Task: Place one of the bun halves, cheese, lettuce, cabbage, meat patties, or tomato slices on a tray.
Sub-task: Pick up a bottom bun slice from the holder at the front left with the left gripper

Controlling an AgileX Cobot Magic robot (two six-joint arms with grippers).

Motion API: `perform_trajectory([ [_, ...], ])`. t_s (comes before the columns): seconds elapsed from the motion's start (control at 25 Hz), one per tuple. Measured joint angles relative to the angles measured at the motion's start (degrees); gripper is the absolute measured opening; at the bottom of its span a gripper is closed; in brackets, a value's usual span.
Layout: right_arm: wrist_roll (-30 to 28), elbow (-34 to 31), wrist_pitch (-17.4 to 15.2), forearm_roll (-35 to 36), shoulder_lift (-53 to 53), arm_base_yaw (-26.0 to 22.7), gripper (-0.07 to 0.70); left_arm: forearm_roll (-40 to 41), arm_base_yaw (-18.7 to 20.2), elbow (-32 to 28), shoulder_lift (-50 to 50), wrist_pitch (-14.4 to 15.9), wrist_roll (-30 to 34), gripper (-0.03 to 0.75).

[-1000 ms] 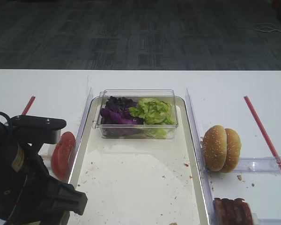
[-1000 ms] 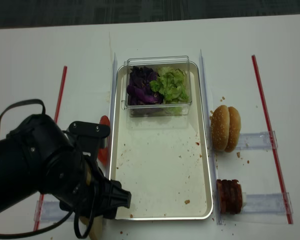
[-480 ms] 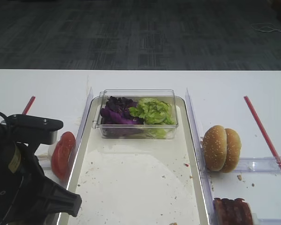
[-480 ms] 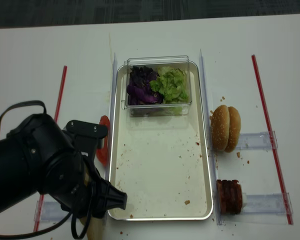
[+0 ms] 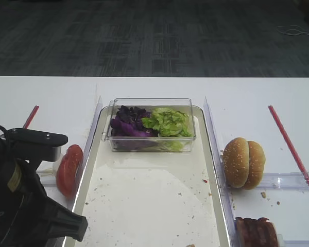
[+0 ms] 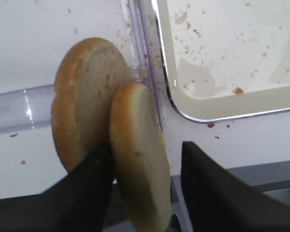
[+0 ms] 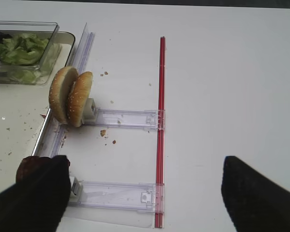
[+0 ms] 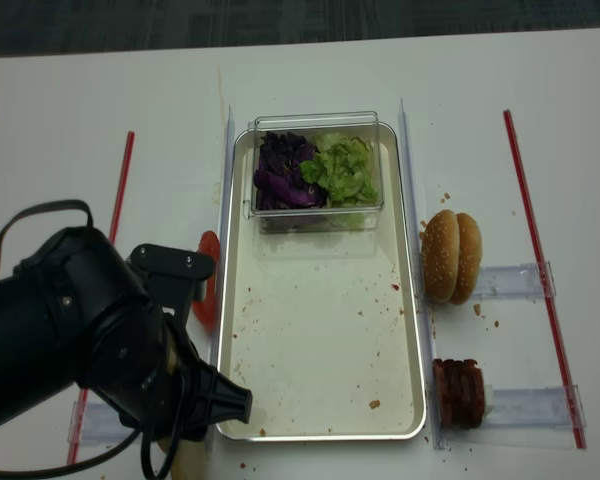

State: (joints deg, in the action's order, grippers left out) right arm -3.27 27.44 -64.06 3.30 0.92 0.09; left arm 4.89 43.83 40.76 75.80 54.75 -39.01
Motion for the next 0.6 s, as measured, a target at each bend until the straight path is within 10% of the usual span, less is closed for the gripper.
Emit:
perform_trajectory([
  [0.6,0.0,0.0,0.0,0.0,0.0,0.0,0.66,-1.0,0.0,0.0,2.9,0.5,1.2,0.221],
])
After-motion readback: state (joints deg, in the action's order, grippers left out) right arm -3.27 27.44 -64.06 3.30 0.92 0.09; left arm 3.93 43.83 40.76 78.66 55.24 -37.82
